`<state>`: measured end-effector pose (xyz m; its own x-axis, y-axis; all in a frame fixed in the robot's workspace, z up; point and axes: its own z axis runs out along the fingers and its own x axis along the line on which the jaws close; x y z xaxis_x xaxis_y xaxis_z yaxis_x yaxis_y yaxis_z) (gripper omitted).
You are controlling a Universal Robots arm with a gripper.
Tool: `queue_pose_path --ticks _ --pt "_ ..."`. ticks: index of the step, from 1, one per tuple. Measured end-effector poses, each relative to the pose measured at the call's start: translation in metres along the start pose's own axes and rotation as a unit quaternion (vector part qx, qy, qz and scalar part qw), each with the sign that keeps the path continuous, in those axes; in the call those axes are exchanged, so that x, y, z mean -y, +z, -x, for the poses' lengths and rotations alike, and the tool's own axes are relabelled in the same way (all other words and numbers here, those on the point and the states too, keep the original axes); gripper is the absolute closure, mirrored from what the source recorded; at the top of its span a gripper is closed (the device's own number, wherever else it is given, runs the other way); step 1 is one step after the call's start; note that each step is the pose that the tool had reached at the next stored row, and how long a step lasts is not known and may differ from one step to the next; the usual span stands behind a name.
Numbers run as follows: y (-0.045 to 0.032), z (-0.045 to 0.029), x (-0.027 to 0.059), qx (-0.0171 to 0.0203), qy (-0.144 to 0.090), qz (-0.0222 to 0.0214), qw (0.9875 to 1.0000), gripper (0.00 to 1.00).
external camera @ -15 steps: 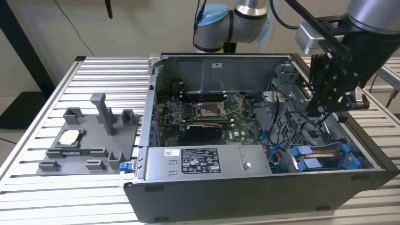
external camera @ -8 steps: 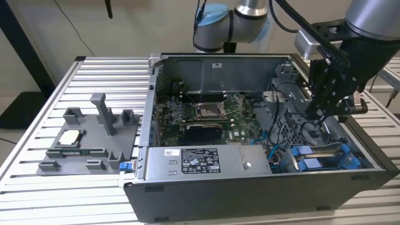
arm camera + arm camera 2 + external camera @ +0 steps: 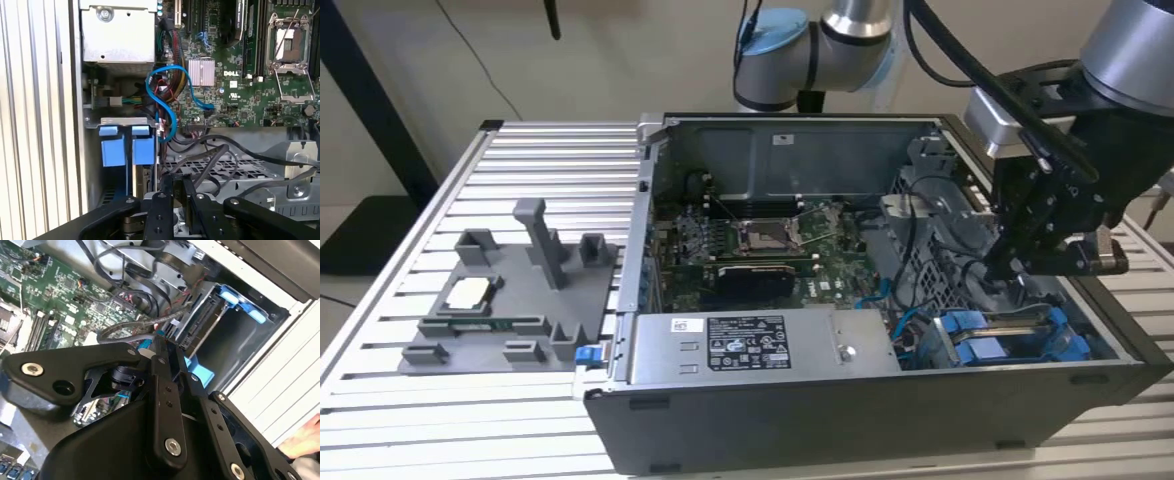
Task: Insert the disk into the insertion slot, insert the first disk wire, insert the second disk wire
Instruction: 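Insert the first disk wire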
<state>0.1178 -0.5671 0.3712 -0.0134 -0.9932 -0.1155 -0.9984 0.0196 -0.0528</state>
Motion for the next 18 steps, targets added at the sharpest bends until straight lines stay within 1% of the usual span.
queue_pose_path --ticks 2,5,10,14,18 --pt "0.0009 -0.0033 0.0019 0.0001 0.000 0.0001 1.0000 0.80" --pt "0.0023 -0.0058 0.0071 -0.0004 0.000 0.0019 1.0000 0.80" --pt "0.0069 -0.0076 0.0194 -0.0010 0.001 0.0056 1.0000 0.80" --pt "0.0116 -0.0080 0.0280 -0.0015 0.001 0.0074 1.0000 0.80" --pt "0.0172 -0.0088 0.0304 -0.0017 0.001 0.0079 1.0000 0.80"
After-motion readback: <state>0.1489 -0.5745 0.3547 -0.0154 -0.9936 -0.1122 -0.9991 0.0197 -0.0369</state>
